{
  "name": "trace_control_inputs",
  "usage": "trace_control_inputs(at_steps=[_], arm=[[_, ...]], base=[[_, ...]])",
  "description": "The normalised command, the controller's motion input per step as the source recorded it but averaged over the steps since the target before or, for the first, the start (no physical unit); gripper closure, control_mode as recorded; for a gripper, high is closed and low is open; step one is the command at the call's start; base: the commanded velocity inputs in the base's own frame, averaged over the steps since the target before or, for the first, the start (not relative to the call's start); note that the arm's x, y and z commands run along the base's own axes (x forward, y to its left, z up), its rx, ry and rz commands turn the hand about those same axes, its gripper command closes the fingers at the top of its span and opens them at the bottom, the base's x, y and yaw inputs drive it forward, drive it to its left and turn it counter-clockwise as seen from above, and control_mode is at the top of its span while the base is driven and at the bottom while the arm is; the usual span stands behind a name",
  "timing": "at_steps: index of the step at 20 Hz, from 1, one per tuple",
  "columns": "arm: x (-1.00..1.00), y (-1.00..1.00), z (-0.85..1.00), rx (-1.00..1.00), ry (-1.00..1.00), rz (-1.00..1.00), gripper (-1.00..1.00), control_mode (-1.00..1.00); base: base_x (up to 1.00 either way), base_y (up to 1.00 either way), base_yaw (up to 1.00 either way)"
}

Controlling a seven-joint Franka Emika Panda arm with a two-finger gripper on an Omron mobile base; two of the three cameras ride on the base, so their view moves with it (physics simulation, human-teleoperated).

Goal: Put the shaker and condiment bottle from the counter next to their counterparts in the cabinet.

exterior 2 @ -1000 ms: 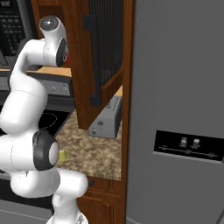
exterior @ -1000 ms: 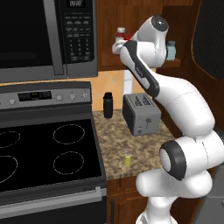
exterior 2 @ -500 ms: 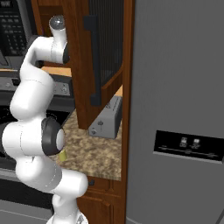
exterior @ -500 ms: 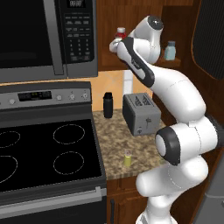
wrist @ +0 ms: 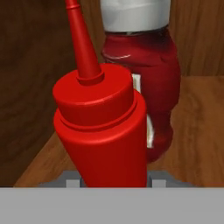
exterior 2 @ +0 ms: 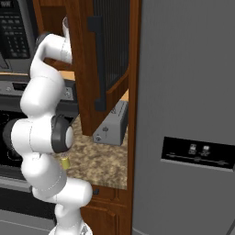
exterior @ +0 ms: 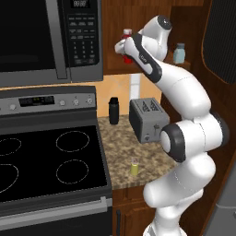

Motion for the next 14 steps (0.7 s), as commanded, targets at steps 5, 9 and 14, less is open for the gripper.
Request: trace_control_inputs(at_steps=[5, 9, 14], arm=[[0.27, 0.05, -0.05, 0.0, 0.0, 0.07, 1.0, -1.0], [0.18, 0.12, -0.03, 0.0, 0.01, 0.05, 1.0, -1.0], [0.19, 0.1, -0.03, 0.0, 0.0, 0.02, 1.0, -1.0]], base=[[0.0, 0.0, 0.0], [0.0, 0.0, 0.0], [0.0, 0.0, 0.0]])
